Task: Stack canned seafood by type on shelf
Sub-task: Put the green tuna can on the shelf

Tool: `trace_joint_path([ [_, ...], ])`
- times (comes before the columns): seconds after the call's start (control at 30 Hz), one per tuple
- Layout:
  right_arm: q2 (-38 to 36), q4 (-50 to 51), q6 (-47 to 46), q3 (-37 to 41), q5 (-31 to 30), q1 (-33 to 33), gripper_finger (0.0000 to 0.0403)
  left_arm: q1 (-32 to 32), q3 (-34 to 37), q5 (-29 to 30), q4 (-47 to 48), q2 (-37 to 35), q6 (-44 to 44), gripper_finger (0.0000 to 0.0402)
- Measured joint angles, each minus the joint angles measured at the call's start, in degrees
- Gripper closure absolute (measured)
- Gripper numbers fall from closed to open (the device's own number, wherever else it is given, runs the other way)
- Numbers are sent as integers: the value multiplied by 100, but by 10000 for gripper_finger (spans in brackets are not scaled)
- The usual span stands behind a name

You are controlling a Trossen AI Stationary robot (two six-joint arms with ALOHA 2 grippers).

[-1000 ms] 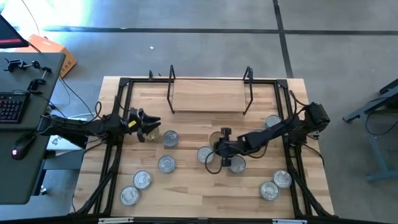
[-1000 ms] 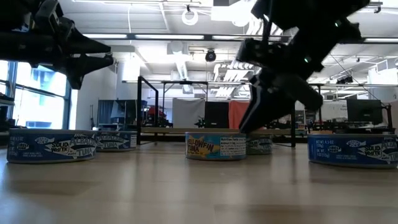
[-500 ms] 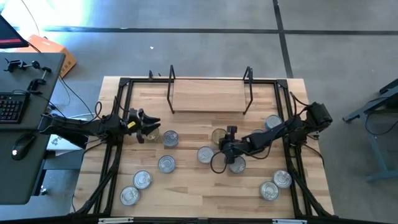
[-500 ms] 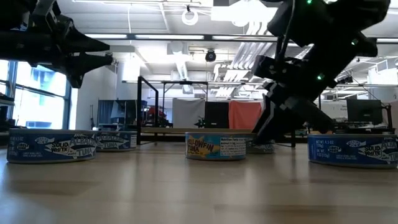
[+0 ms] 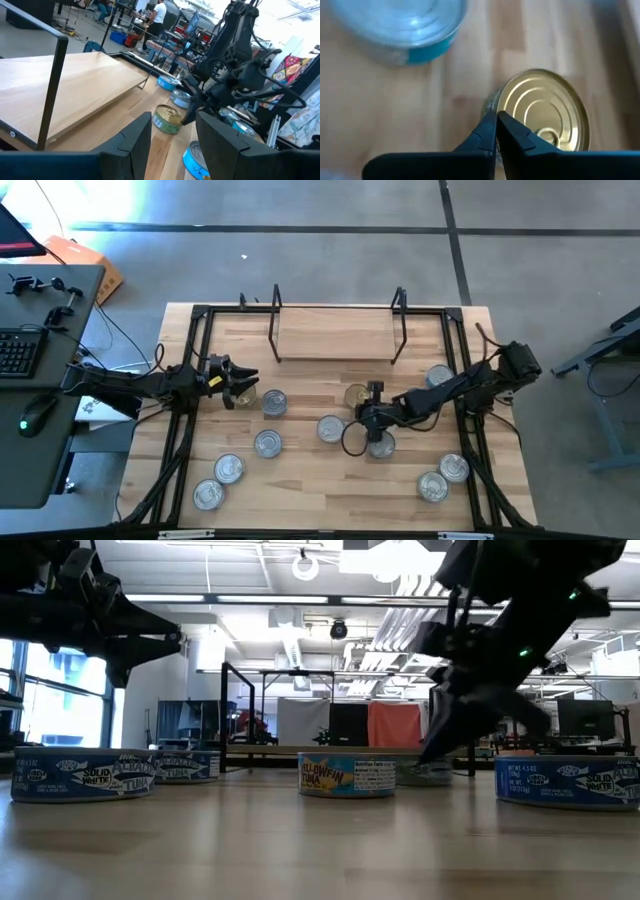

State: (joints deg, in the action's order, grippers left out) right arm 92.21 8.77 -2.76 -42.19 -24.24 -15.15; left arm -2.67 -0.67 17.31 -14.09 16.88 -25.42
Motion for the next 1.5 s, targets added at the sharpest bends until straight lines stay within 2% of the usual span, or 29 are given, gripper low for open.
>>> trace_joint_path([
  [0.17, -494, 94, -23, -28, -112, -108, 402, -1, 0, 1, 60, 0, -3, 255],
  [0.33, -556, 86, -21, -31, -650, -215, 403, -1, 0, 1, 70, 42, -47, 255],
  [0.43, -549, 29, -84, -33, -722, -215, 402, -1, 0, 1, 54, 87, -51, 255],
  [0.57, -549, 17, -173, -39, -703, -213, 402, -1, 0, 1, 64, 128, -51, 255],
  [0.77, -549, 5, -328, -44, -180, -86, 400, -1, 0, 3, 54, 127, -51, 255],
  [0.9, -545, -8, -322, -46, 482, 187, 357, -1, 0, 3, 57, 127, -47, 255],
  [1.03, -445, -110, 141, 65, 577, 338, 294, -1, 0, 3, 57, 136, -43, 255],
  [1.13, -253, -259, 566, 153, 587, 311, 278, -1, 0, 4, 86, 167, -45, 255],
  [1.27, 165, -659, 688, 177, 357, 311, 299, -1, 0, 5, 85, 239, -45, 255],
  [1.37, 486, -787, 695, 160, -154, 306, 338, -1, 0, 5, 83, 300, -47, 255],
  [1.5, 719, -826, 621, 138, -448, 328, 393, -1, 0, 5, 58, 378, -91, 255],
])
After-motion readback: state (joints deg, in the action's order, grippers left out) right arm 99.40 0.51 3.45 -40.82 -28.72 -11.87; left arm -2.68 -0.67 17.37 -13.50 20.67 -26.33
